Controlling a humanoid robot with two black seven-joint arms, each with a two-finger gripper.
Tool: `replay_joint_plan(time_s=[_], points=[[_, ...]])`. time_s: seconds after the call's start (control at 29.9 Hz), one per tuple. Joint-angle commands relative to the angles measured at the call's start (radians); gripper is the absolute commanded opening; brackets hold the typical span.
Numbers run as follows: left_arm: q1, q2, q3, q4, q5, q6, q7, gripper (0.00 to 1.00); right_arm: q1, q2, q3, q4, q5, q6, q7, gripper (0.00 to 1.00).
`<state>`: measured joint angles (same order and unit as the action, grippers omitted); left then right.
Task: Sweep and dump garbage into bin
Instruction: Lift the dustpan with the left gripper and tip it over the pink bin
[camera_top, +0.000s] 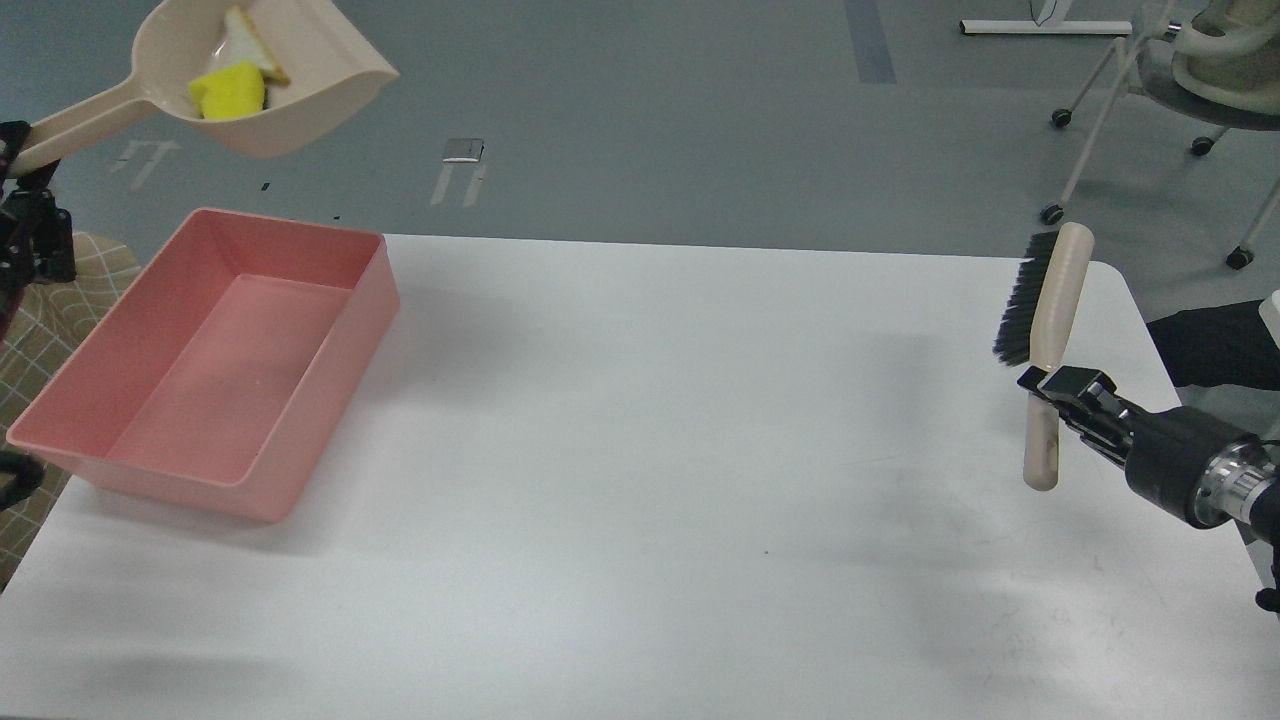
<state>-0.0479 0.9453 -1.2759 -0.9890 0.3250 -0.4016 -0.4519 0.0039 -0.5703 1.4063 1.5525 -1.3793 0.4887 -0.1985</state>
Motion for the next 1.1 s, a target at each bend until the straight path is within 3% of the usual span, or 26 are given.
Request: replay_joint_plan(time_s=[0.0, 0.1, 0.27, 0.5, 1.07], points=[[0.091, 0.084, -0.028, 0.016, 0.017, -0.054, -0.001, 0.14, -0.018, 0.015, 0.0, 0.001, 0.0, 0.0, 0.002, 0.16], [0.154, 0.159, -0.031, 0.021, 0.075, -0.072, -0.013, 0.14, -0.022, 0.026, 0.005, 0.006, 0.002, 0.0, 0.002, 0.16], [0.161, 0.216, -0.025, 0.039, 0.147, -0.072, -0.024, 0.13, -0.024, 0.027, 0.025, 0.003, 0.002, 0.0, 0.011, 0.16], [0.146, 0.266, -0.017, 0.039, 0.405, -0.052, 0.004, 0.13, -0.027, 0.027, 0.049, 0.001, 0.003, 0.0, 0.019, 0.16], [0.12, 0.383, -0.017, 0.03, 0.514, -0.054, -0.002, 0.13, -0.093, 0.027, 0.095, -0.002, 0.005, 0.0, 0.071, 0.16]])
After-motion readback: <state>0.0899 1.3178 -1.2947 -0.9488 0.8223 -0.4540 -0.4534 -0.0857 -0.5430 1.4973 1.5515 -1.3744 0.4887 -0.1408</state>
